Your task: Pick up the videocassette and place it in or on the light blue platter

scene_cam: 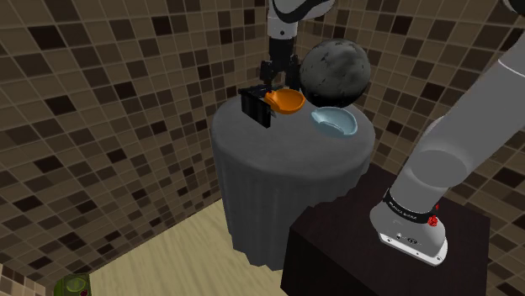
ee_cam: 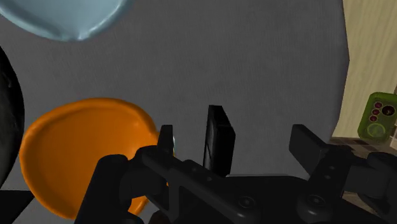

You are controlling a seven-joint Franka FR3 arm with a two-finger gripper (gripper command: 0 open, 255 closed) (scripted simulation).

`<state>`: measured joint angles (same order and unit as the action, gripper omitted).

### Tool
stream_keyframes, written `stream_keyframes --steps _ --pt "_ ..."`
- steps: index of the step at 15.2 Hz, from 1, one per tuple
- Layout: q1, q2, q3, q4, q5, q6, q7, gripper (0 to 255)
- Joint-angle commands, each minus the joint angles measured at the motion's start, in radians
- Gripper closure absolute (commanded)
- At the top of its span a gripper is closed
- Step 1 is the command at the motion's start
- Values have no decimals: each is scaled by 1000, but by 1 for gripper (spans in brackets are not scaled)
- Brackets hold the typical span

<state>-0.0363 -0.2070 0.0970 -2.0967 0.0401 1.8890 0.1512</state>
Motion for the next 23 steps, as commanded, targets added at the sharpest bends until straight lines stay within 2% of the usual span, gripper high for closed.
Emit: stream_keyframes --steps 1,10,17,23 --pt "-4 76 2 49 -10 25 14 0" --pt "-4 421 0 344 -56 65 80 0" --pt "-3 446 -1 282 -59 152 82 0" --pt "-3 449 -1 278 -60 159 82 0"
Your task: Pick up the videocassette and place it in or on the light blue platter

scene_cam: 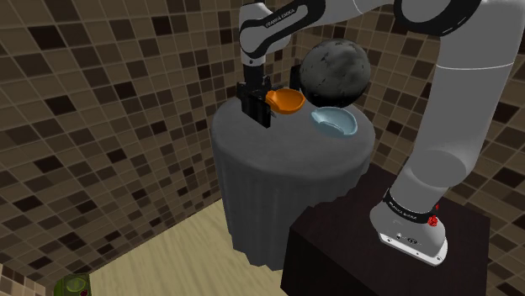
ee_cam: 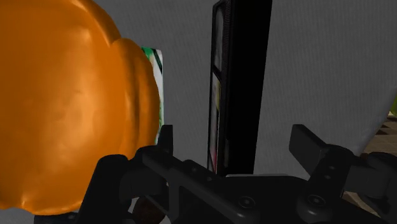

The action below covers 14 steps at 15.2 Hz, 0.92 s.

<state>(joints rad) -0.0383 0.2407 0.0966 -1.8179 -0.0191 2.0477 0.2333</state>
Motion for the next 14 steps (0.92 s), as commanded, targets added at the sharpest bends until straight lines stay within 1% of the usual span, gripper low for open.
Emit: stream_keyframes --steps 1,2,3,11,14 --pt "-1 1 -1 -1 0 0 0 0" --pt "-1 1 -1 -1 0 0 0 0" --pt "-1 1 -1 -2 -1 1 0 255" --pt "-1 0 -1 -4 0 2 -1 255" --pt "-1 -8 -1 14 1 -24 -1 255"
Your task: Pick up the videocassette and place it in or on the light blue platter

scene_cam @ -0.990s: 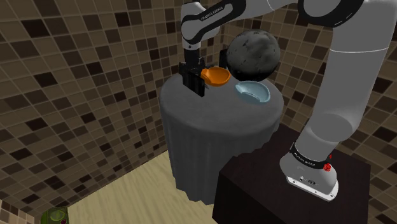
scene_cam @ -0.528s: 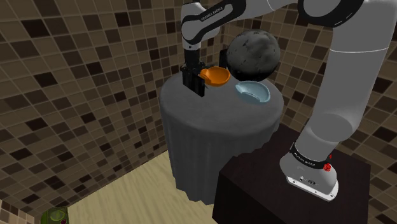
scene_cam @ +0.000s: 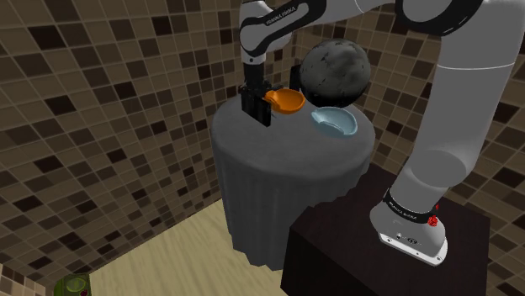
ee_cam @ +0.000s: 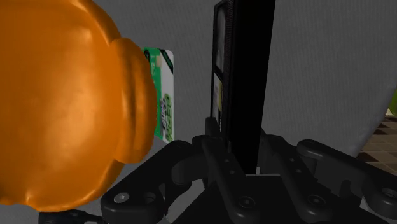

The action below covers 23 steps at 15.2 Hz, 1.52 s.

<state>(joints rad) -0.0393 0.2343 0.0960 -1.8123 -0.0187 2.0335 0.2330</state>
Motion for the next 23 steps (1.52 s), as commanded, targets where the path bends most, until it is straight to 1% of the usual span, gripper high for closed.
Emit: stream_keyframes --steps 1,12,23 --pt "0 -6 0 17 1 -22 0 255" --pt "0 -38 1 123 5 -160 -3 255" --pt "1 -43 2 263 5 -306 -3 255"
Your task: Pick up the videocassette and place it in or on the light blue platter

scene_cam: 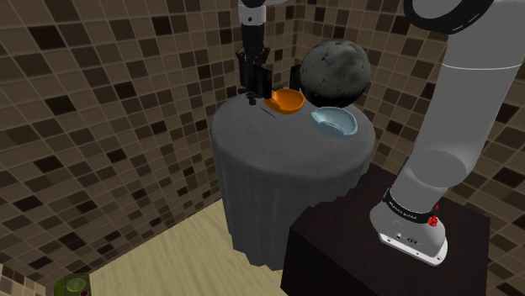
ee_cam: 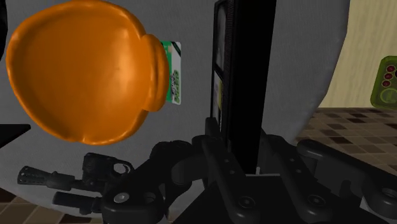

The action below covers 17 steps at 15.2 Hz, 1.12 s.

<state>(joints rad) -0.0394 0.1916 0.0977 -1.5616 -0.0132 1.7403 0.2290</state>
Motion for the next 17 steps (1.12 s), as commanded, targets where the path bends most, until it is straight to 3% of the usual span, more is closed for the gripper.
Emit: stream_keyframes --steps 1,8,17 --pt "1 0 0 27 0 -27 1 255" --pt "2 13 1 131 -1 -118 2 255" --pt "-56 -340 -48 -278 25 -60 -107 255"
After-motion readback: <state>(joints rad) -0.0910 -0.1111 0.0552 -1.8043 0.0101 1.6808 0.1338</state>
